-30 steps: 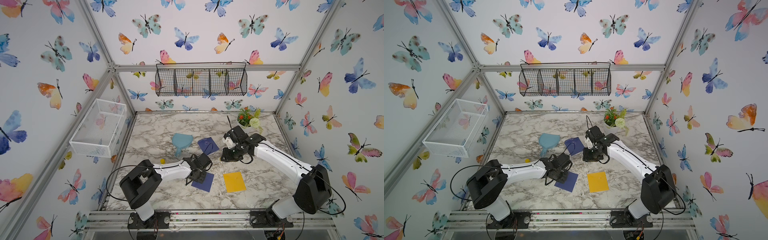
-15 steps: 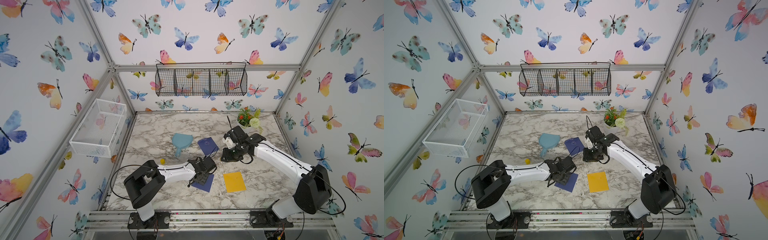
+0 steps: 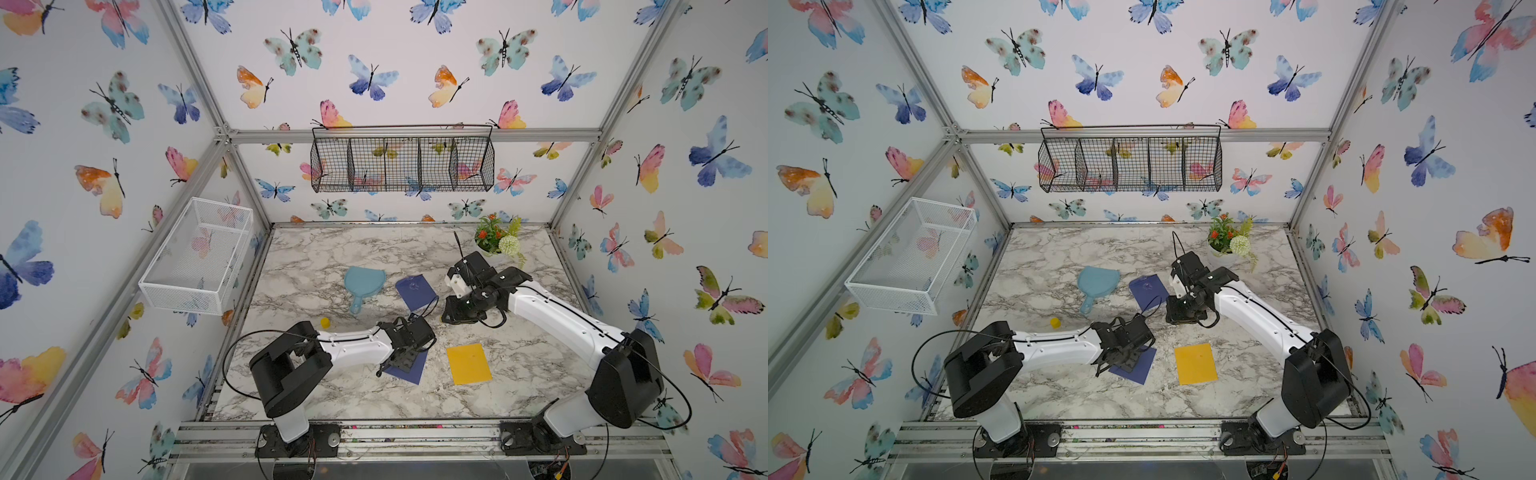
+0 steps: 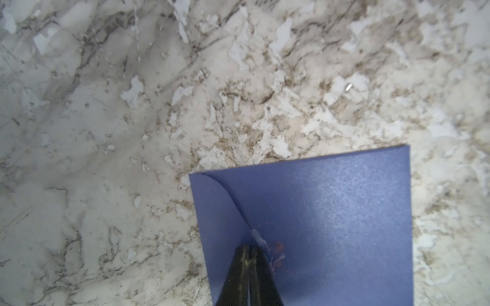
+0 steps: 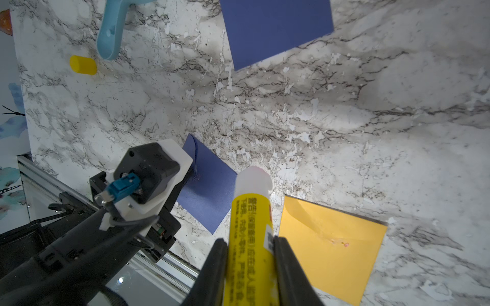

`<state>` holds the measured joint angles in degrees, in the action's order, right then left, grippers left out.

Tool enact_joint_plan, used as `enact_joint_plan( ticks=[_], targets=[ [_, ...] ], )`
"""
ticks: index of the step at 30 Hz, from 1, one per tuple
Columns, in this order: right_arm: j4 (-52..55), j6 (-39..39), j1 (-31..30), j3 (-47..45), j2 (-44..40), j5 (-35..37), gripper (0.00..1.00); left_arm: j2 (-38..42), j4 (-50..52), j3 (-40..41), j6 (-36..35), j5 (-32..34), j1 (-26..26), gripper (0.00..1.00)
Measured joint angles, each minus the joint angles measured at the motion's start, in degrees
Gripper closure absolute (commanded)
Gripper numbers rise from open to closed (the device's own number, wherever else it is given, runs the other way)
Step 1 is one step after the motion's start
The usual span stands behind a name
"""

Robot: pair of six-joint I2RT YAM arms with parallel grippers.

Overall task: Seal the envelope with a glue stick
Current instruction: Seal the envelope at the center of the board.

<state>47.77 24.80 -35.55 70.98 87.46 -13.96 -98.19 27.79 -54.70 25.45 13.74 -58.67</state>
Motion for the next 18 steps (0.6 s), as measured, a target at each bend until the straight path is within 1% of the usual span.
enact_joint_plan(
  ticks=[6,12,18],
  targets=[
    [0.07,0.02,0.0,0.0,0.0,0.0,0.98,1.44,2.45,-0.04,-0.96,-0.87,1.75,0.87],
    [0.07,0.02,0.0,0.02,0.0,-0.02,0.98,5.88,3.67,0.13,-0.98,-2.75,2.86,0.88],
    [0.09,0.02,0.0,0.02,0.02,-0.02,0.98,8.04,2.45,3.39,-0.55,-6.14,3.61,0.88]
  ],
)
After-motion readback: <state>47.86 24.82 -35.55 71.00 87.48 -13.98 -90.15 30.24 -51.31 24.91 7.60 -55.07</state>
